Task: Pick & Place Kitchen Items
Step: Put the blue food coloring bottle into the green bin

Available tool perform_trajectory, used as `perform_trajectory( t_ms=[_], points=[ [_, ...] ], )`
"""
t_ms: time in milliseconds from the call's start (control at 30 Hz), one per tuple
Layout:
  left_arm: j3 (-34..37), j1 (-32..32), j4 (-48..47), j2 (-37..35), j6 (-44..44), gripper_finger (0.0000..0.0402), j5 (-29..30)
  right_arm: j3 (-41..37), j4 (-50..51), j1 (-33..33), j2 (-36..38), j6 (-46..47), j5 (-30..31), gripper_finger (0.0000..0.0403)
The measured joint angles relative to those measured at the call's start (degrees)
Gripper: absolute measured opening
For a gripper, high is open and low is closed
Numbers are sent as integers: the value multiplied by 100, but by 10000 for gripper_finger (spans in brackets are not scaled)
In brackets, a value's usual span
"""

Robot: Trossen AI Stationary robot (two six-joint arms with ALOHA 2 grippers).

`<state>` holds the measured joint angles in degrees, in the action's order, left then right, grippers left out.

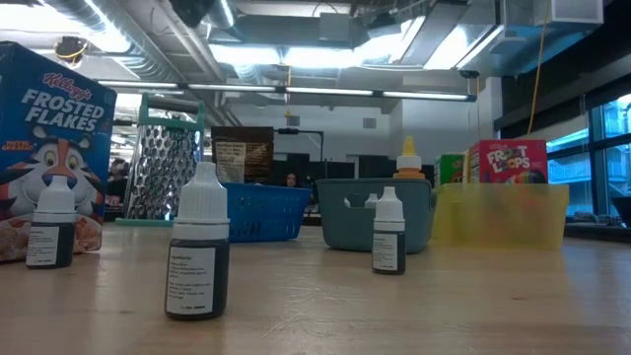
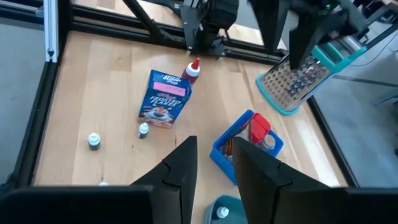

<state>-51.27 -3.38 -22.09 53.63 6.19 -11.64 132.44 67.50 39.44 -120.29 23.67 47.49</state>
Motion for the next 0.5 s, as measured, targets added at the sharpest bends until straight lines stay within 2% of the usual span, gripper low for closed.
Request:
perform_trajectory(
  t_ms=[133, 233, 400, 500],
  points=[
    [0, -200, 93, -206, 200, 187, 0, 0, 3, 0, 0, 12, -24, 103],
    [0, -319, 90, -266, 78, 187, -2, 0, 3, 0, 0, 14, -35, 103],
    [0, -522, 138, -272, -295, 188, -2, 0, -40, 0, 0, 13, -390, 103],
    [0, -628, 155, -272, -376, 199, 0, 0, -67, -2, 0, 15, -453, 103]
  ],
)
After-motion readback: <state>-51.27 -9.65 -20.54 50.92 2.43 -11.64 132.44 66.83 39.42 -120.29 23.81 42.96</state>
